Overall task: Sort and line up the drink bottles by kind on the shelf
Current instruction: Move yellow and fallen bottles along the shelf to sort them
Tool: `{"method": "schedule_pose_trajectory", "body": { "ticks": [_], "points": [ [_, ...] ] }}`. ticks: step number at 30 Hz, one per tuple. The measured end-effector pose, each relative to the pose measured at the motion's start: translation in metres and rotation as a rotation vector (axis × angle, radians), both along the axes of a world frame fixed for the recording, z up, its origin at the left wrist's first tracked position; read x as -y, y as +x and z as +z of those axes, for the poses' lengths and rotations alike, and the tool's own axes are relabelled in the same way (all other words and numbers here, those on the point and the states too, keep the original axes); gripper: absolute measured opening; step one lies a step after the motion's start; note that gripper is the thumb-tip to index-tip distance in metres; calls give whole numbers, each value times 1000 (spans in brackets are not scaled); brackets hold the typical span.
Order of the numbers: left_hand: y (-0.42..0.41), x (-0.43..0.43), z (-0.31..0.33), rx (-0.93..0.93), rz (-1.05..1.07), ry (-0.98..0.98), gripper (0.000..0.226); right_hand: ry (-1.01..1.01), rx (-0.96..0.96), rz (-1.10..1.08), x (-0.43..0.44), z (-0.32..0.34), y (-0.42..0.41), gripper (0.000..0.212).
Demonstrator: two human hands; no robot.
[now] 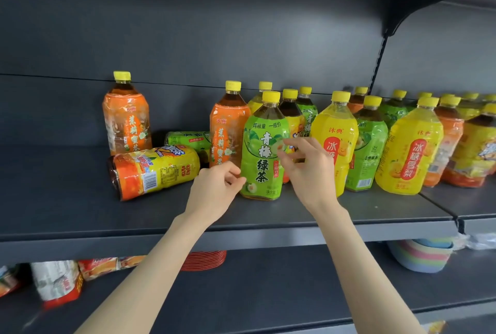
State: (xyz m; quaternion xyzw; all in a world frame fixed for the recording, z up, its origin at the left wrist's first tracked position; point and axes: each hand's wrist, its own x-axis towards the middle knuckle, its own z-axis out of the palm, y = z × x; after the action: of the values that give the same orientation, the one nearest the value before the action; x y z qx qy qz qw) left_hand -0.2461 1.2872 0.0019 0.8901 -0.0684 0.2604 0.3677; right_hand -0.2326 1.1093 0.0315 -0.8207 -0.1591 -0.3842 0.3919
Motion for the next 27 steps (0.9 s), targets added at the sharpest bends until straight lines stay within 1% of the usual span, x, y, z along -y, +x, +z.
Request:
{"method": "schedule_pose_trajectory", "body": {
  "ticks": [1,3,7,9,11,13,15,18,21,24,26,27],
  "points": [
    [-4,-3,1,19,13,-10,20,3,11,19,-2,1,-4,19],
    [-13,-13,2,64,45,-10,16,5,6,69,-9,2,-11,14],
    [-23,-47,9,139,143,-41,12,-6,-44,148,-36,2,-17,14],
    [-25,-69,13,216,212,-46,10,-4,-69,187,-52,-1,-14,15],
    [-24,-91,15,284,291,5,8,-1,-100,219,-70,-5,-9,15],
    [-19,-113,15,280,369,56,8,18,-152,260,-91,-9,-3,13],
    [-10,-133,15,198,390,64,13,40,-226,282,-112,-12,4,13],
    [5,-161,17,36,324,29,26,56,-328,246,-144,-22,21,19],
    [17,-184,30,-173,201,-54,41,61,-394,121,-173,-27,35,34],
    [32,-200,42,-445,49,-43,50,29,-517,-58,-192,-33,41,51],
    [42,-207,42,-600,-61,-85,54,62,-654,-67,-199,-39,43,61],
    [45,-210,40,-634,-97,-102,55,121,-718,-45,-201,-41,44,64]
  ]
}}
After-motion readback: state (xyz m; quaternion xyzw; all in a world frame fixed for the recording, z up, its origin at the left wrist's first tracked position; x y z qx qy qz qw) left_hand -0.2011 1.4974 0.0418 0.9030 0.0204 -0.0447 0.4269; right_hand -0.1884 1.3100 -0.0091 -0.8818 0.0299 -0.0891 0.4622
